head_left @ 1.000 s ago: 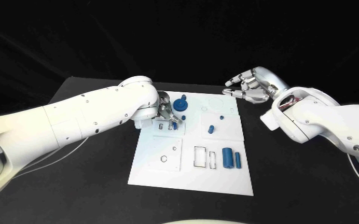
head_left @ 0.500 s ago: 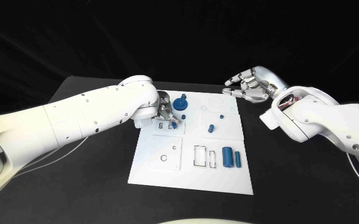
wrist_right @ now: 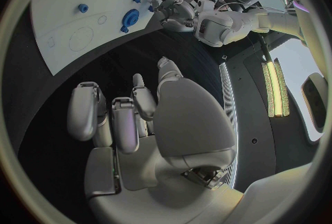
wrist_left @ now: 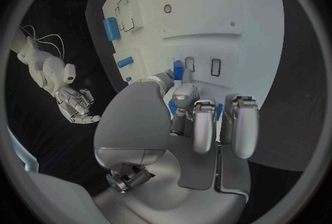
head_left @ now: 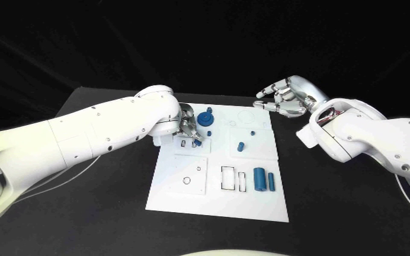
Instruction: Assemble the parts on the task board
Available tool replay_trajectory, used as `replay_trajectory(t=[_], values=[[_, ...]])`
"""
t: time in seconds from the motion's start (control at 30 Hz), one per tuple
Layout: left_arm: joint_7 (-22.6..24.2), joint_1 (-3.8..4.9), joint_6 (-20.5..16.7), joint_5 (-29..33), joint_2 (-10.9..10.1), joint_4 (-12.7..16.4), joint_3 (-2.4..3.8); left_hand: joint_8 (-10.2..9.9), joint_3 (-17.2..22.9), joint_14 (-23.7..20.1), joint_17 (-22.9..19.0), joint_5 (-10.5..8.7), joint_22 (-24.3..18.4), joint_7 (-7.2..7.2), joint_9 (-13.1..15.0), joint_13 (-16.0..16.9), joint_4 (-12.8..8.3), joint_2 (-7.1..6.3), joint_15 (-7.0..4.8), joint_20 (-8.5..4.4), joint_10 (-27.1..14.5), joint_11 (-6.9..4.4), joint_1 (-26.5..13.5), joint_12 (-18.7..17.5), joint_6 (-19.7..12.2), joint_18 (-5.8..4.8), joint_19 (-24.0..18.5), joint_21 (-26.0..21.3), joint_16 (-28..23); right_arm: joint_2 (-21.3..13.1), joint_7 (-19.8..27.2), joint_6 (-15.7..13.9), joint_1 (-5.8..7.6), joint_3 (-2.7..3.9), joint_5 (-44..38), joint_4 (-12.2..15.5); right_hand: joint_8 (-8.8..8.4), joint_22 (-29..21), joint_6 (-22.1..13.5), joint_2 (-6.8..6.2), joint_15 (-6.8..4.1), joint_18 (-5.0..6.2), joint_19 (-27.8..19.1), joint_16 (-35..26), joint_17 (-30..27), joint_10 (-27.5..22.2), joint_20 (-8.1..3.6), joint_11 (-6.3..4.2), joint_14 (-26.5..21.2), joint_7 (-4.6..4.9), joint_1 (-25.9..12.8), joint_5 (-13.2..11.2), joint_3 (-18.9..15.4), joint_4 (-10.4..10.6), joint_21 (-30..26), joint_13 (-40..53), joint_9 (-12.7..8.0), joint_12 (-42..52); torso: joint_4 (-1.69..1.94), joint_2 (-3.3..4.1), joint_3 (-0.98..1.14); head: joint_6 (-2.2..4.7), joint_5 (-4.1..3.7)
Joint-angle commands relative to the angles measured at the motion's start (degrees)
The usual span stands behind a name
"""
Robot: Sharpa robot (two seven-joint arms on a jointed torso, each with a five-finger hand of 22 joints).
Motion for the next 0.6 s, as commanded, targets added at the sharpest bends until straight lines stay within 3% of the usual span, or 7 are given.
replay_trajectory(t=[0.03, 0.23, 0.6], values=[[-0.30, -0.08, -0.84, 3.62, -0.45, 0.37, -0.08, 0.63, 6.05, 5.92, 15.10, 2.44, 15.04, 0.10, 2.64, -0.31, -3.31, -0.56, -0.06, -0.32, -0.17, 0.32, 0.92, -0.58, -0.49, -0.81, 6.01, 0.33, 0.14, -0.01, 0.08, 0.67, -0.04, -0.01, -0.56, -0.02, 0.26, 2.17, 0.29, 0.65, -0.43, 0.54, -0.22, -0.30, 4.87, 0.02, -0.19, -0.45, 3.37, 0.05, 0.07, 0.28, -0.12, -0.13, -0.32, -0.01, 0.09, -0.18, 0.03, -0.03, 0.01, -0.05, -0.09], [-0.35, -0.08, -2.79, 6.94, -1.83, 1.55, -0.07, 1.60, 11.92, 5.92, 15.10, 5.98, 14.96, 0.16, 5.15, -0.26, -5.93, -2.40, 0.13, -0.15, 0.45, 0.37, -1.22, -0.82, -0.73, -0.79, 5.96, 0.30, 0.14, -0.07, 0.06, 0.58, -0.05, -0.02, -0.56, -0.15, 0.26, 2.17, 0.28, 0.65, -0.43, 0.54, -0.22, -0.30, 4.87, 0.02, -0.19, -0.45, 3.37, 0.05, 0.08, 0.29, -0.13, -0.13, -0.32, -0.01, 0.09, -0.18, 0.16, -0.07, 0.00, 0.04, -0.11], [-0.37, -0.10, -7.87, 8.39, -5.49, 5.79, -0.03, 2.43, 14.85, 5.92, 15.10, 6.24, 14.90, 0.03, 7.04, -0.35, -7.50, -2.91, 0.02, -0.14, 0.78, 0.28, -3.01, -1.11, -0.81, -0.78, 5.92, 0.27, 0.14, -0.13, 0.34, 0.45, -0.09, -0.07, -0.56, -0.37, 0.28, 2.01, 0.28, 0.77, -0.44, 0.59, -0.32, -0.41, 4.73, -0.03, -0.21, -0.44, 3.34, 0.06, -0.11, 0.20, -0.23, -0.03, -0.60, -0.13, 0.11, -0.26, 0.18, -0.02, 0.06, -0.06, 0.24]])
